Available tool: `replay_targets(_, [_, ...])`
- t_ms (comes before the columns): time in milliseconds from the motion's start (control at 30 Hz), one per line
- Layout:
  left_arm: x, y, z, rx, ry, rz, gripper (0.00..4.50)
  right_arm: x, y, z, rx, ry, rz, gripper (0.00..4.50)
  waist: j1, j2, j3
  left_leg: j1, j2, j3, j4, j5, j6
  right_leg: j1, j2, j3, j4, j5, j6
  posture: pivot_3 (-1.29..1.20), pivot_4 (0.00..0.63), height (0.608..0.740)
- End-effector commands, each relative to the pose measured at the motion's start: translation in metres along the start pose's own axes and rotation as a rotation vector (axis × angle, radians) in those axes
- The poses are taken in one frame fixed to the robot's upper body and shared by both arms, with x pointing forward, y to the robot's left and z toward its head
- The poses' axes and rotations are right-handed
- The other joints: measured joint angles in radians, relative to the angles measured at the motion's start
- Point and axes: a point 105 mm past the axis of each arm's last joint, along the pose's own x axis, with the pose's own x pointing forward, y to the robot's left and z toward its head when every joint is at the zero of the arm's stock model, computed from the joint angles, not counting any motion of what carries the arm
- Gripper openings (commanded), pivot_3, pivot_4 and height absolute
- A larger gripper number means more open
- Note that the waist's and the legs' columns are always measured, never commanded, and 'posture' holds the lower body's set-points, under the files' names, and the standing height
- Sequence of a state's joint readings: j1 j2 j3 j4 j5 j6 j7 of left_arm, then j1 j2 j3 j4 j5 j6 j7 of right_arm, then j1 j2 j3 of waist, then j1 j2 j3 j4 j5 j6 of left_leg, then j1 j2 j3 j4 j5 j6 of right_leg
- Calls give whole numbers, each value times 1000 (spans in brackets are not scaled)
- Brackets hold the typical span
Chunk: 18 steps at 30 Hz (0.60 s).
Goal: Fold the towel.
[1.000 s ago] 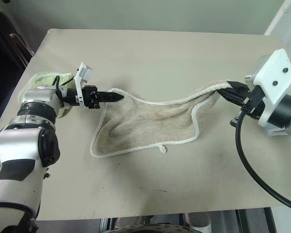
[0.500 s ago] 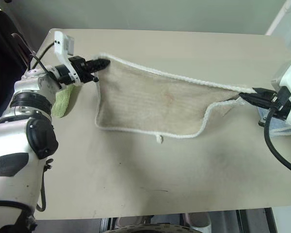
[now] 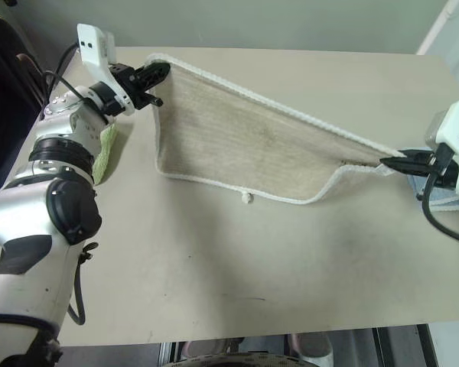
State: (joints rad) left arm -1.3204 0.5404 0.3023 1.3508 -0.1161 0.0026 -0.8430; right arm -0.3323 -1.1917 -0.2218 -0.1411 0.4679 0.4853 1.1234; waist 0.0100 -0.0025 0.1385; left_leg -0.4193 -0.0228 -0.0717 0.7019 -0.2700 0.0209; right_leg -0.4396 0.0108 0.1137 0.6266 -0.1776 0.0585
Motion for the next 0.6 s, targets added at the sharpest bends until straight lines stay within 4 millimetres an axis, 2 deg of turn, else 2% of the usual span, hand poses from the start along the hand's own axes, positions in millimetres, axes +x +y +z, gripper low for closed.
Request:
replay_targets(33, [-1,9,30,68,-69,69,12,-9,-15,2,14,-3,-15,0,2,0,0,0,0,0,0,0,0,0,-1,0,0,0,0,0,150,740])
replay_targets(267, [-1,8,30,74,-69,64,12,1,-3,0,87,-48,59,0,1,1,0,0,0,-1,-2,1,0,-1,0,0,0,0,-1,0,150,740])
replay_targets(367, [-2,9,27,70,-66,61,0,5,2,-5,131,-52,61,653,1,1,1,-1,1,-1,-1,1,0,-1,-1,0,0,0,-1,0,150,740])
replay_targets(467, [-2,9,27,70,-66,61,0,5,3,-5,134,-52,61,1600,0,2,1,-1,0,0,-1,1,0,-1,0,-1,0,0,-1,0,150,740])
replay_targets(533, [-3,3,21,52,-65,0,0,16,16,-9,171,-78,90,2272,2,1,1,-1,0,0,-1,1,0,-1,-1,0,0,1,-1,0,150,740])
replay_targets(600, [-4,-2,16,43,-58,-54,0,28,26,-17,207,-92,89,2272,1,0,0,0,0,-1,-1,1,0,0,1,-2,0,1,-2,0,150,740])
